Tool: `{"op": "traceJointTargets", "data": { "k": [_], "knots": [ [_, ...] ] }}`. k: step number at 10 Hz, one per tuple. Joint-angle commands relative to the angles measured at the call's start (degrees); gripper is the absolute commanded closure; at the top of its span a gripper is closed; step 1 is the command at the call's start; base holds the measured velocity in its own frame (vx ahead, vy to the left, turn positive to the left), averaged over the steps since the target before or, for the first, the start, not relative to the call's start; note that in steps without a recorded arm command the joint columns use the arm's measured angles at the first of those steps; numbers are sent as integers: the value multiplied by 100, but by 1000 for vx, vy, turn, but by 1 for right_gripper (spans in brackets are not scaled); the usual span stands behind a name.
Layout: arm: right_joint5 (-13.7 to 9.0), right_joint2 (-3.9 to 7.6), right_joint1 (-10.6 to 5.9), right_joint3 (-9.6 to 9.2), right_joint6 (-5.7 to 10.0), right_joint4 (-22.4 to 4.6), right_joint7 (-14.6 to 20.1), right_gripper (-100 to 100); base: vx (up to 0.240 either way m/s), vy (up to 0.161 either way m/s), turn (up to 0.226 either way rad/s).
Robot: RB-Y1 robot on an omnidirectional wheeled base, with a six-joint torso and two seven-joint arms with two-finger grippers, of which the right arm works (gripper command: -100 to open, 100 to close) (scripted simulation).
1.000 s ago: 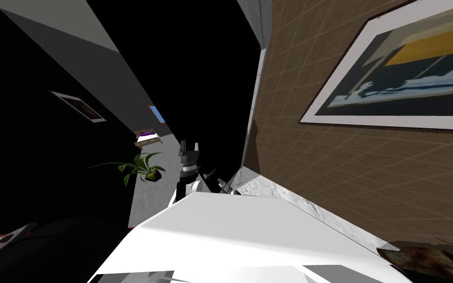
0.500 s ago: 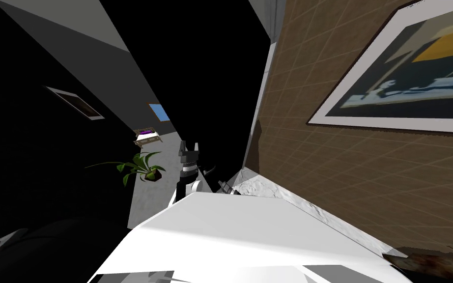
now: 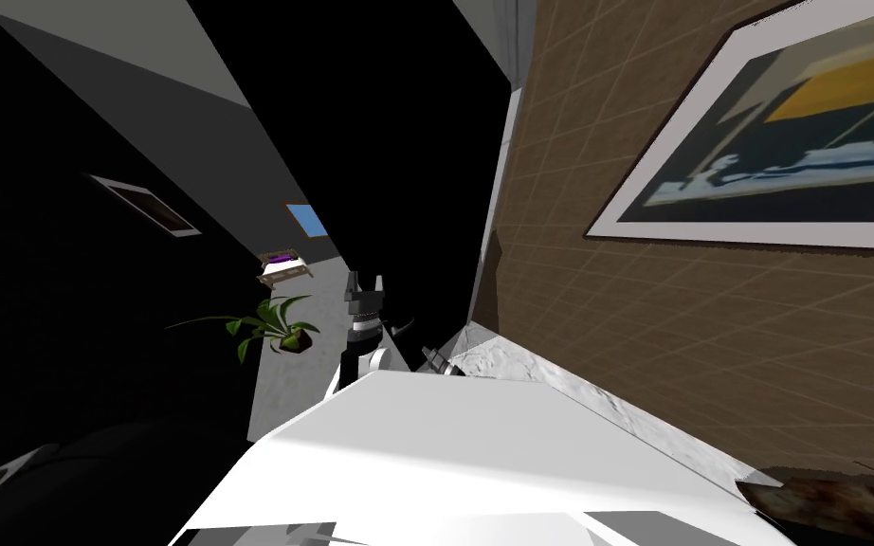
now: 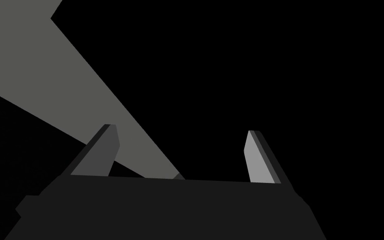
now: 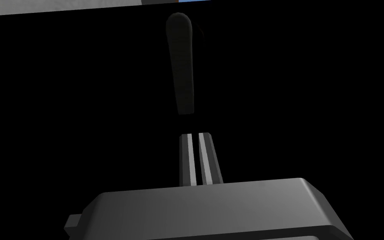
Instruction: Push the door open
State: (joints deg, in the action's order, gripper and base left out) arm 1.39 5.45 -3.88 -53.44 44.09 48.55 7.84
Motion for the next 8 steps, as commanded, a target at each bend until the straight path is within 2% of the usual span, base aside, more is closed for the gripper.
{"op": "traceJointTargets", "data": {
  "k": [1,4,7,8],
  "knots": [
    [-29,-15,20,171,-35,0,-76,-100,-95,127,-115],
    [-101,-143,38,597,-77,-109,-252,-100,-104,158,-119],
    [-155,-274,51,917,-109,-191,-385,-100,-97,124,-95],
    [-147,-265,14,853,-76,-244,-344,-100,-42,46,-28]
  ]
}}
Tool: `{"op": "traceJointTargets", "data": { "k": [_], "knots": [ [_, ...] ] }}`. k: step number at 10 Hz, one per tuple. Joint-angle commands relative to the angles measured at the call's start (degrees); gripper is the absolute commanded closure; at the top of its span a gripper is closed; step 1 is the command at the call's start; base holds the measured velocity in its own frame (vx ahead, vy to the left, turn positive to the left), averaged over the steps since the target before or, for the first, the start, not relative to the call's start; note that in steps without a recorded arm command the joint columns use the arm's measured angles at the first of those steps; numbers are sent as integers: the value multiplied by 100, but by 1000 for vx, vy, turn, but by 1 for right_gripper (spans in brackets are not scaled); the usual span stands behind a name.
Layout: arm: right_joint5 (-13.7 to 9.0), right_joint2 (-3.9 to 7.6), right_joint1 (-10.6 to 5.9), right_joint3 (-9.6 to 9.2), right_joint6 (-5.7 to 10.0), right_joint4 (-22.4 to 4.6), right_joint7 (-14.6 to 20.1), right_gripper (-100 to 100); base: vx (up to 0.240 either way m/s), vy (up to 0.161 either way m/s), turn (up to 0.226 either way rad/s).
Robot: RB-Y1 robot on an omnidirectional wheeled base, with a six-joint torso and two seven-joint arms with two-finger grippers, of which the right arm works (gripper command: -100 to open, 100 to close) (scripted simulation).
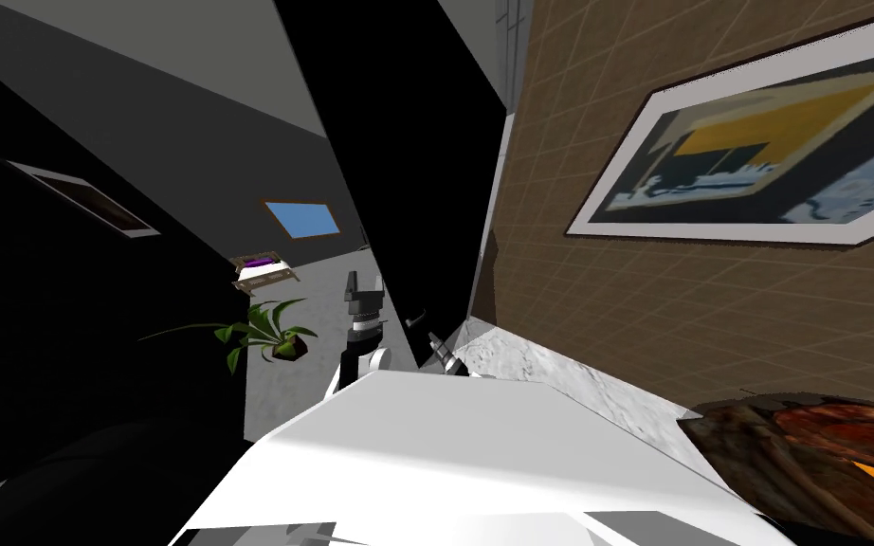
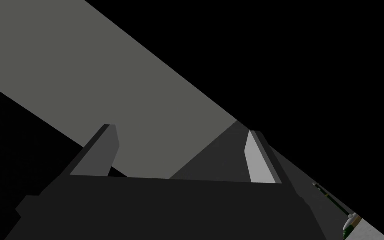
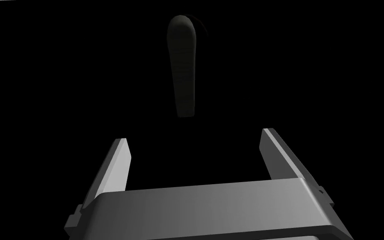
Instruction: Push the door open
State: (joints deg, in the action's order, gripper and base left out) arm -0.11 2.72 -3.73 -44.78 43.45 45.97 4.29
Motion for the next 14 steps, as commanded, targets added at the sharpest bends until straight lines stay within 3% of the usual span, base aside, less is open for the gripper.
{"op": "traceJointTargets", "data": {
  "k": [1,5,7,8,9,14],
  "knots": [
    [1,48,-18,31,-4,-27,-15,-100,81,78,44],
    [3,19,-61,104,-12,-92,-50,-100,162,162,25],
    [4,-77,-85,144,-17,-127,-70,-100,148,125,30],
    [5,-48,-73,132,-28,-100,-66,-100,66,61,2],
    [5,-48,-73,132,-28,-100,-66,100,-7,-8,-6],
    [5,-48,-73,132,-28,-100,-66,100,-15,-13,1]
  ]
}}
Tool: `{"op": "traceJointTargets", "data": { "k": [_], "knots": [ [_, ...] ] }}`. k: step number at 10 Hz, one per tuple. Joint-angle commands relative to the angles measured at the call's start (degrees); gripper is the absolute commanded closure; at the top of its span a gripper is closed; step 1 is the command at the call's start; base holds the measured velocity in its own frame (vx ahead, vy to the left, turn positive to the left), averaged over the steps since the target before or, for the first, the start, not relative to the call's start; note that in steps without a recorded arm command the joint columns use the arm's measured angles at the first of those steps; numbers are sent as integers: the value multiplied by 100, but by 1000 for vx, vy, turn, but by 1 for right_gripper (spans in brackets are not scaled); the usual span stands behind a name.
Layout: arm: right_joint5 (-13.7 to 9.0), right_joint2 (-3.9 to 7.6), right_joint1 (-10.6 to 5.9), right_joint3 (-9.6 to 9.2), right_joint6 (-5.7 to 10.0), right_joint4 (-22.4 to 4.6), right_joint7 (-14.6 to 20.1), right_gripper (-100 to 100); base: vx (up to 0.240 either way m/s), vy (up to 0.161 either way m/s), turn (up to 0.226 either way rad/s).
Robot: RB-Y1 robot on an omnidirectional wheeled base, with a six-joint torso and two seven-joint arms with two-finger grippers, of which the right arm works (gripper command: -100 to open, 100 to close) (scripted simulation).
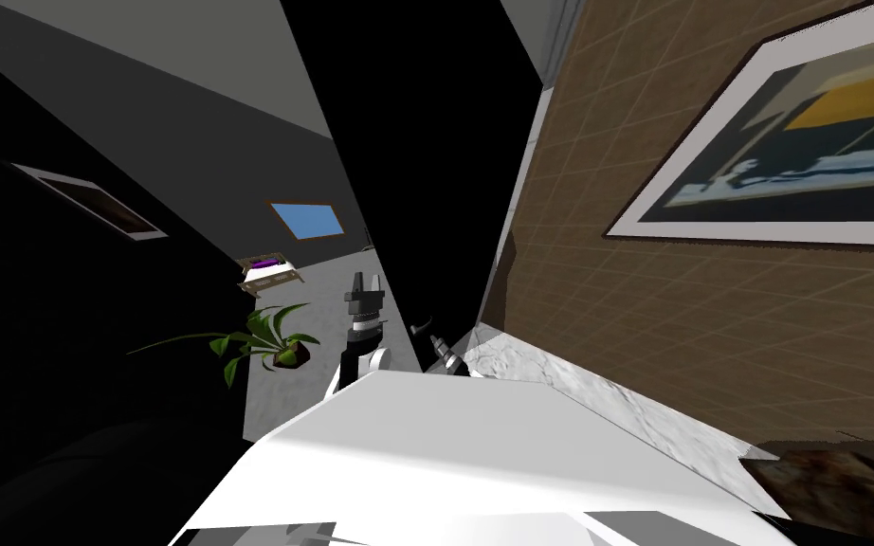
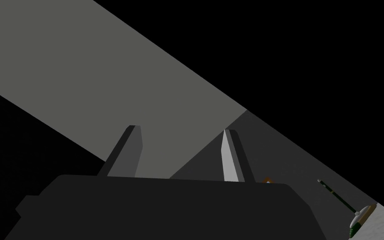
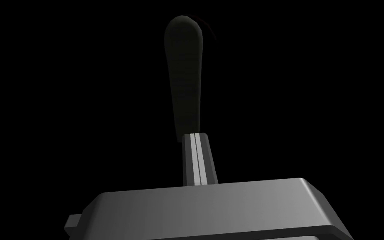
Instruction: Push the door open
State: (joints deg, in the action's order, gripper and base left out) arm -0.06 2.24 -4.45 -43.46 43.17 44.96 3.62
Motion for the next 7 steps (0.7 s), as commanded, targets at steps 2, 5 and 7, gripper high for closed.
{"op": "traceJointTargets", "data": {
  "k": [2,5,7],
  "knots": [
    [-62,72,40,155,-5,17,-54,-100,-158,-6,-148],
    [-74,110,48,216,-64,69,-74,-100,-67,36,-23],
    [-75,109,26,241,-80,52,-82,-100,121,118,19]
  ]
}}
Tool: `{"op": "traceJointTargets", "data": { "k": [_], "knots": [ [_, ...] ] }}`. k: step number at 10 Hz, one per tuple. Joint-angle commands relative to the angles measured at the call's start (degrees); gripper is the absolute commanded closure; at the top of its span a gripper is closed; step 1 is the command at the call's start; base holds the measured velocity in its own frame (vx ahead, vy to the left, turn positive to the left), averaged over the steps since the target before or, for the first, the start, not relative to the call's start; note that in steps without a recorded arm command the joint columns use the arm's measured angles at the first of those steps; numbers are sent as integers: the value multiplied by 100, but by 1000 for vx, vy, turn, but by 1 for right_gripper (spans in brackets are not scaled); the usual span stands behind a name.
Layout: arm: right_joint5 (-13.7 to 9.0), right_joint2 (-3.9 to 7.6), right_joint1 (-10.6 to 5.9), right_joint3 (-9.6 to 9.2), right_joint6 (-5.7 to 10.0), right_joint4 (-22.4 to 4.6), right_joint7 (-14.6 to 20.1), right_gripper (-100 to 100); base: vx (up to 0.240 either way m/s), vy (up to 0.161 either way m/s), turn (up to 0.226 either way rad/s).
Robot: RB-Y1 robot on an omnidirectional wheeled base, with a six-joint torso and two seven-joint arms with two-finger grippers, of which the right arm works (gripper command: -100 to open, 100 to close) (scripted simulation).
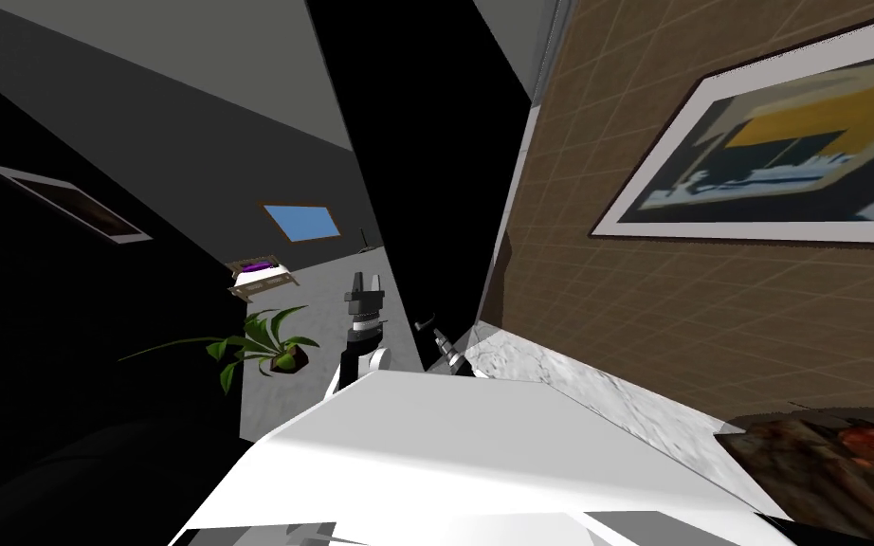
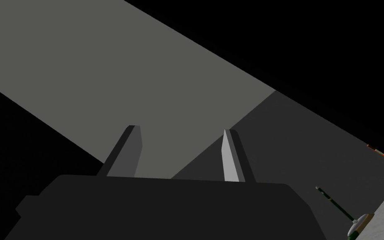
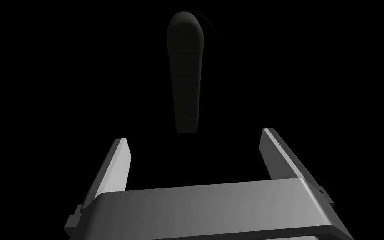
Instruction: Push the door open
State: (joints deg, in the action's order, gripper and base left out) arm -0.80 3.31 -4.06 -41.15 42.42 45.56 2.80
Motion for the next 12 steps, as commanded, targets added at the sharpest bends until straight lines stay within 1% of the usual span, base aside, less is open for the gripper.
{"op": "traceJointTargets", "data": {
  "k": [1,2,3,4,5,6,11,12],
  "knots": [
    [-3,-23,-36,37,-22,-25,-8,-100,162,136,31],
    [-3,-45,-47,50,-30,-34,-12,-100,171,143,26],
    [-5,-102,-67,74,-45,-49,-19,-100,154,145,24],
    [-6,-185,-86,96,-59,-64,-25,-100,154,159,21],
    [-6,-140,-79,83,-53,-53,-20,-100,66,69,-6],
    [-6,-140,-79,83,-53,-53,-20,100,-7,-7,2],
    [-6,-140,-79,83,-53,-53,-20,100,-14,-14,1],
    [-33,-80,-76,177,-55,-80,-41,100,40,70,-24]
  ]
}}
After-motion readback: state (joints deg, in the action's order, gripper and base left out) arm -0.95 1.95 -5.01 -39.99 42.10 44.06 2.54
